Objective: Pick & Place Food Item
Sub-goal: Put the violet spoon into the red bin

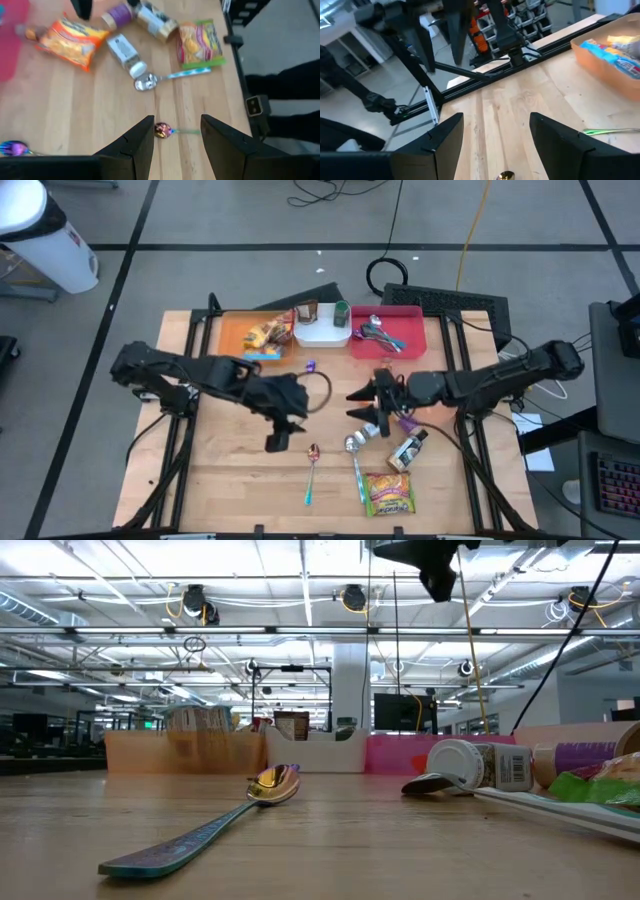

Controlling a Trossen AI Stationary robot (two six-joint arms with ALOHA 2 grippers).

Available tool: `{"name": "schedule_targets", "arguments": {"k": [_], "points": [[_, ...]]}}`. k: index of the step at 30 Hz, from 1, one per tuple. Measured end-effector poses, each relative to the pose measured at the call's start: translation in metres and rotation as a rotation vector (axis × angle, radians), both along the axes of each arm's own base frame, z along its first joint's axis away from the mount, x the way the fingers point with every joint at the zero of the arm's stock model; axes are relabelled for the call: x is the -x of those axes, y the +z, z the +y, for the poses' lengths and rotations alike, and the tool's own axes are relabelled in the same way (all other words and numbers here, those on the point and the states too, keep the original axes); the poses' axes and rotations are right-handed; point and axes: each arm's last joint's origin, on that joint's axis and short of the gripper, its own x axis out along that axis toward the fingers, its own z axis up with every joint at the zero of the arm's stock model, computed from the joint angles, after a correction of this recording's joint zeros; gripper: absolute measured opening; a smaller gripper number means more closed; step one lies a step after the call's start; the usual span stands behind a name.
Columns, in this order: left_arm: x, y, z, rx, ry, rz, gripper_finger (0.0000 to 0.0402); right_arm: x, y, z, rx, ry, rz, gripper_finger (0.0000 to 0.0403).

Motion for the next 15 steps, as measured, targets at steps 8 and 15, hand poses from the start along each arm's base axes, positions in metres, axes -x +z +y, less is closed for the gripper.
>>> {"name": "schedule_targets", "arguments": {"k": [8,15], "points": [[-0.028,-0.043,-0.01,0.004,-0.044,0.168,0.017,0.007,-0.01,0.018,0.02,-0.041,0.095,0.0224],[-0.053,-0.091,-0.02,0.013,-0.181,0.321,0.017,0.008,-0.011,0.019,0.019,-0.039,0.111,0.0224]]}}
